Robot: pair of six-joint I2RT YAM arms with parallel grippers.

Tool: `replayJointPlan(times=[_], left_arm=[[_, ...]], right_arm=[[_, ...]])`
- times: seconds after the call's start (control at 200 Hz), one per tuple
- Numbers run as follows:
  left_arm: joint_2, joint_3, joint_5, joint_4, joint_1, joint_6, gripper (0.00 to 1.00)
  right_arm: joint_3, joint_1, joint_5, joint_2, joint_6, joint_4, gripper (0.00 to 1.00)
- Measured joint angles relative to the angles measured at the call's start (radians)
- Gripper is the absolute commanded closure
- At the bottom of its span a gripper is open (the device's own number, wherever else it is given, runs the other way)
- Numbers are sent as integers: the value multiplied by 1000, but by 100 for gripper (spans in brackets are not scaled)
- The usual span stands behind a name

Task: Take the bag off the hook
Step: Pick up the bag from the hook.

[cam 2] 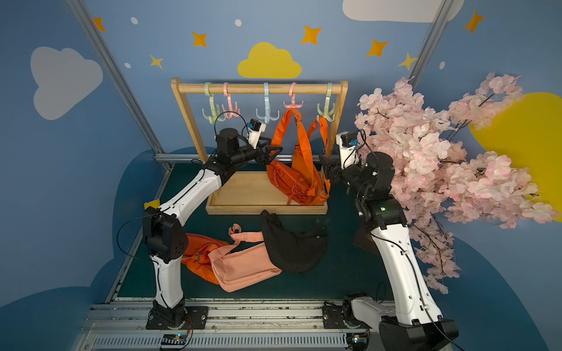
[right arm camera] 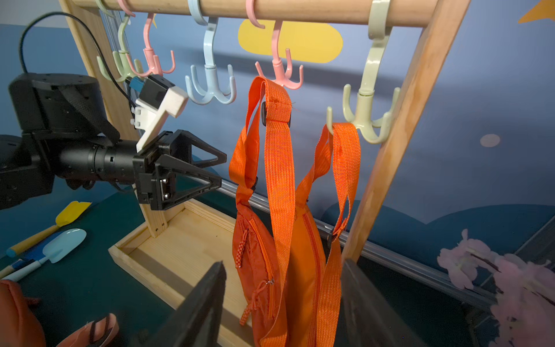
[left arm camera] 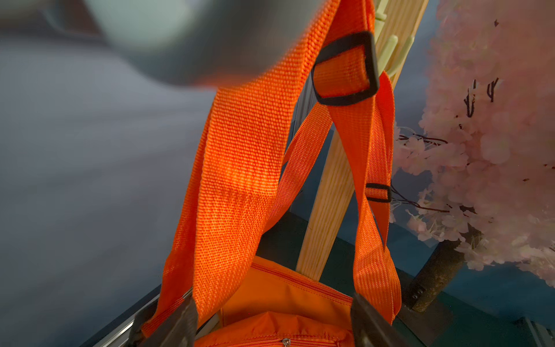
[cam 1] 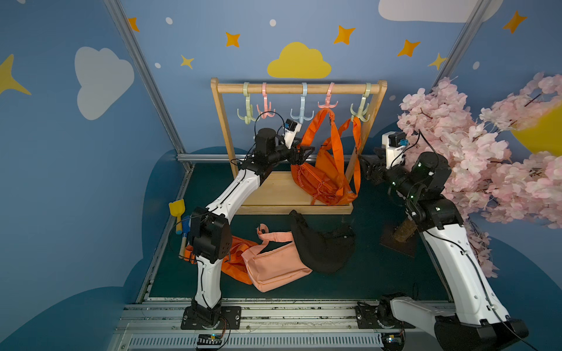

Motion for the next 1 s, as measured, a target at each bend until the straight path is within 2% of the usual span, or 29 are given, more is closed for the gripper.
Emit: replayJointPlan(times=[0.511,0.781,1.001], left_arm=[[94,129,3,-69,2,-24,21],[146,210,-31,-93,4,21,23],[267,361,-14,-79,20,19,25]], right_arm=[[-32,-20,-55,32,-41,-18,38],[-7,-21,-122,108,-22,23,40],[34,-21,-127,163,-11,85,42]])
